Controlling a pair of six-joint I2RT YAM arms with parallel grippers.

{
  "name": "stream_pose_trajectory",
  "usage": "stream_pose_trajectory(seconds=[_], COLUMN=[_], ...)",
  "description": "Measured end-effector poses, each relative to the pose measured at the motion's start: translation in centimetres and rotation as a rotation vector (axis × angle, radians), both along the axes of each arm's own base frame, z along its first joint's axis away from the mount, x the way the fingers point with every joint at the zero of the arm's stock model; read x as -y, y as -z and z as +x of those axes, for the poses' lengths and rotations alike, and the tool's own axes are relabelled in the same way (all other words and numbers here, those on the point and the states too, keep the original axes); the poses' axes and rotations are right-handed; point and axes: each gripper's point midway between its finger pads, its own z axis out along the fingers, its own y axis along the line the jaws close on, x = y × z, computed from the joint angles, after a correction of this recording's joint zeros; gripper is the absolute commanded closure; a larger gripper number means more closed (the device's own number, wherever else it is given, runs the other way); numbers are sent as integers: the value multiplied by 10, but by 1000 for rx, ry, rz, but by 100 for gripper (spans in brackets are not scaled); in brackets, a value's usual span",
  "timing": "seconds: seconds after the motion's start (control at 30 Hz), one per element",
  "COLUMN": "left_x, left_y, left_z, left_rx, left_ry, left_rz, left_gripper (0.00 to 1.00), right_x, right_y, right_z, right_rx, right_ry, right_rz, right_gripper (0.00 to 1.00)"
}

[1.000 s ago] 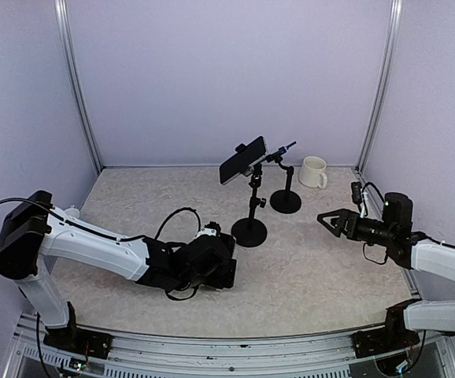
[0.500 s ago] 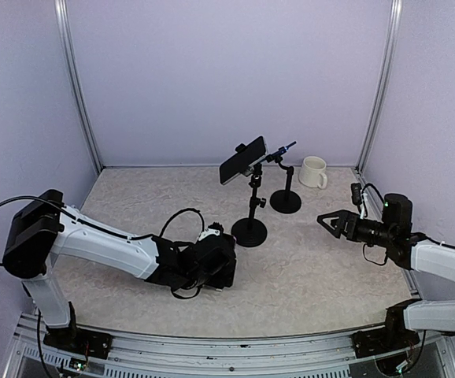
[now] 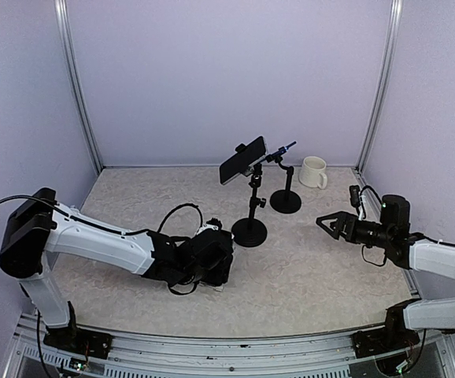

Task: Remove the phone from the phone stand

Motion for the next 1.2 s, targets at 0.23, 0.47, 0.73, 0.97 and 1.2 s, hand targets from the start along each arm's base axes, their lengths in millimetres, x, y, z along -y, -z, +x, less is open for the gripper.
stream_pose_trajectory(seconds=[0.23,0.47,0.73,0.97,1.2], left_x=[-3,-25,-112,-196,-254], left_y=[-34,-57,-75,-40,-24], left_z=[13,33,60,57,52], left_rx=[33,30,9,-133,-216], left_ry=[-5,-28,-178,-310,-416], left_rz=[-79,-138,-148,-43,4], left_gripper=[36,38,43,44,46], right_x=[0,-1,-2,-4,-5], right_y=[2,2,1,1,1], right_z=[1,0,-1,-3,-4], right_rx=[-5,-3,2,11,12], right_ry=[0,-4,-20,-36,-43], right_rz=[-2,-2,-1,-6,-4], right_gripper=[0,0,0,0,0])
